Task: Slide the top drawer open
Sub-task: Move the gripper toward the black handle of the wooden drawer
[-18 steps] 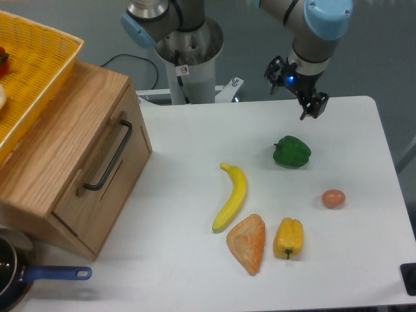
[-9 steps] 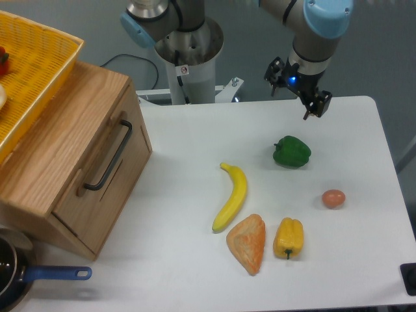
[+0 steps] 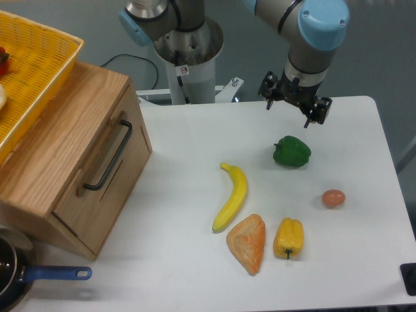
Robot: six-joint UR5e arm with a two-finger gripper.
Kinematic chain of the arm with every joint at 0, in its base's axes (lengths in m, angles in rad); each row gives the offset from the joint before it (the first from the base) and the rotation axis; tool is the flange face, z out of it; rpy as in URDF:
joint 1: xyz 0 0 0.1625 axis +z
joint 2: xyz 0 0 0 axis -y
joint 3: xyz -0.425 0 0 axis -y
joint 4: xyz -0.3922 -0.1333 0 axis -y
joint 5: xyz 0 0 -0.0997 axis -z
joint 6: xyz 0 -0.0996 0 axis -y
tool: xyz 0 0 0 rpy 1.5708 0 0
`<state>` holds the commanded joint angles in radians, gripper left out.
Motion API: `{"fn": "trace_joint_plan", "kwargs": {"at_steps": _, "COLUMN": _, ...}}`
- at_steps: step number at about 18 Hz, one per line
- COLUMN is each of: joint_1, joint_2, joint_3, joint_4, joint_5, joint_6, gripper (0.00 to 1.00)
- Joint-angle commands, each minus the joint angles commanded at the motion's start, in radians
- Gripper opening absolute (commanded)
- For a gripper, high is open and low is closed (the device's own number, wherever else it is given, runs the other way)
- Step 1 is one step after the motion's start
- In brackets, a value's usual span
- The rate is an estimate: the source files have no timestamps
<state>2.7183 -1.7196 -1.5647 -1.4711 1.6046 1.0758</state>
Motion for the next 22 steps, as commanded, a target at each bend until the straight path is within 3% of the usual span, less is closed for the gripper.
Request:
{"fn": "trace_joint_plan", "kwargs": {"at_steps": 18, "joint_1": -0.239, "joint_2": 0.011, "joint_3": 0.009, "joint_4": -0.012, "joint_5": -0.011, "joint_6": -0.439, "gripper": 1.00}}
{"fn": "trace_joint_plan", "kwargs": {"at_steps": 22, "joint_1": -0.261, "joint_2": 0.011, "joint_3": 0.008, "joint_4": -0.025, "joint_5": -0.106, "joint_6": -0.519, "gripper": 1.00}}
